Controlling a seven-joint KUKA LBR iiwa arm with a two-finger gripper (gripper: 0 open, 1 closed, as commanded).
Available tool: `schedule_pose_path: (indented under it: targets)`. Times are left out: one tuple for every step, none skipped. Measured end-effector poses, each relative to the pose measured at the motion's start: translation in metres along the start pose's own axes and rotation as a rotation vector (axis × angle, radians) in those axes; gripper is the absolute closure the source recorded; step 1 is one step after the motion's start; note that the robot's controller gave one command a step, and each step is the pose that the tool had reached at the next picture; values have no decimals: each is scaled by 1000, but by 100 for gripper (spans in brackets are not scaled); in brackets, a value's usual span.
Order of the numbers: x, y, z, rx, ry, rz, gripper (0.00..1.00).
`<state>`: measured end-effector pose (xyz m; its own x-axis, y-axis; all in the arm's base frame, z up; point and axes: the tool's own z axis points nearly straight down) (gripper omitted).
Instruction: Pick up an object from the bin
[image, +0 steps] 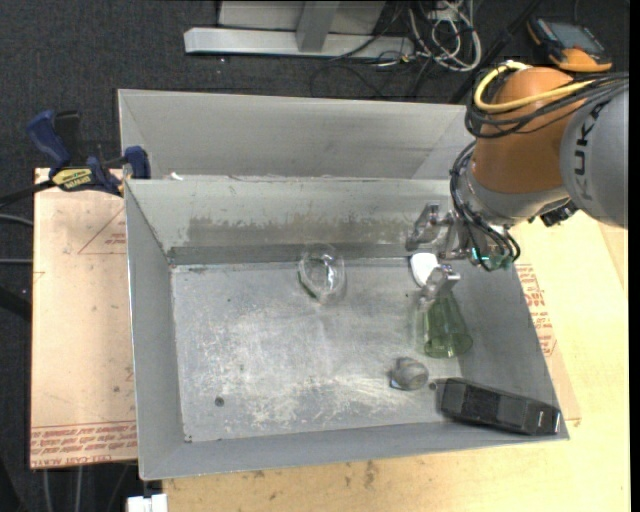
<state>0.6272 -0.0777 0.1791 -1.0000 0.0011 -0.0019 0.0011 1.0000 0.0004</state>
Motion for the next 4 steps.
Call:
schedule_pose_path:
  targets:
    - [6, -14, 26, 0, -2, -30, 0]
    - [61, -18, -1, -2, 11, 38, 0]
    - [84, -17, -28, 1, -2, -13, 0]
    - [108, -39, -16, -1, -2, -192, 0]
